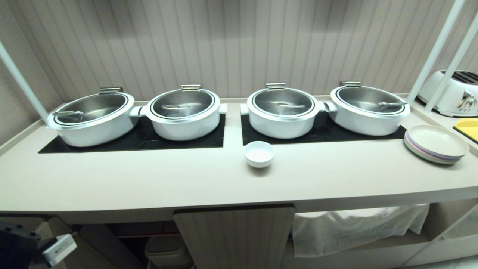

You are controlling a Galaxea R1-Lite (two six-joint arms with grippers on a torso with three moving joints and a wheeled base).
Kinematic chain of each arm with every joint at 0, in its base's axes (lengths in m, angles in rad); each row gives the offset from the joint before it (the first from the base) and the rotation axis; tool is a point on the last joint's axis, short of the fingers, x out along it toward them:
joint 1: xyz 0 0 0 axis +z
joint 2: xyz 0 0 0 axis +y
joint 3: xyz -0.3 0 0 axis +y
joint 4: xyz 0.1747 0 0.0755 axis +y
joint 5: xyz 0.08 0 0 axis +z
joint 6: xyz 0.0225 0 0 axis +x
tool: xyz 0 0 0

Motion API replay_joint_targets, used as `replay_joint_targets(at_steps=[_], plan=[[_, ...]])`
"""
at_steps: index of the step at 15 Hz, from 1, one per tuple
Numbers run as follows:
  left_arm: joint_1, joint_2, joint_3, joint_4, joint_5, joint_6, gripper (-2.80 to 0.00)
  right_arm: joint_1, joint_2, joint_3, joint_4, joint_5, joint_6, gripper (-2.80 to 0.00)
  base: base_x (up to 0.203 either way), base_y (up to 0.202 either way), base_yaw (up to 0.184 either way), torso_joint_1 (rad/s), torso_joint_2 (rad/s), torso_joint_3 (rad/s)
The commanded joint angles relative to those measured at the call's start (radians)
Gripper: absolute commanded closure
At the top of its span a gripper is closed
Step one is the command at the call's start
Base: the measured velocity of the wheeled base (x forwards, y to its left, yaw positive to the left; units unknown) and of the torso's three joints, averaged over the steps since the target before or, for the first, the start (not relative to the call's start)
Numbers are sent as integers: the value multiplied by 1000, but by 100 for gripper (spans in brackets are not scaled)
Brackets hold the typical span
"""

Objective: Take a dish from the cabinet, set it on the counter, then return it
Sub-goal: Put it back into the cabinet

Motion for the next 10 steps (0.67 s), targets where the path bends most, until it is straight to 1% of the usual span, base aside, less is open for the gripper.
replay_joint_targets(at_steps=[1,10], plan=[[0,5,1,3,2,-3,0,0,1,0,-2,0,0,0,0,0,0,0,0,0],[1,0,1,0,3,-3,0,0,1,0,-1,0,0,0,0,0,0,0,0,0]])
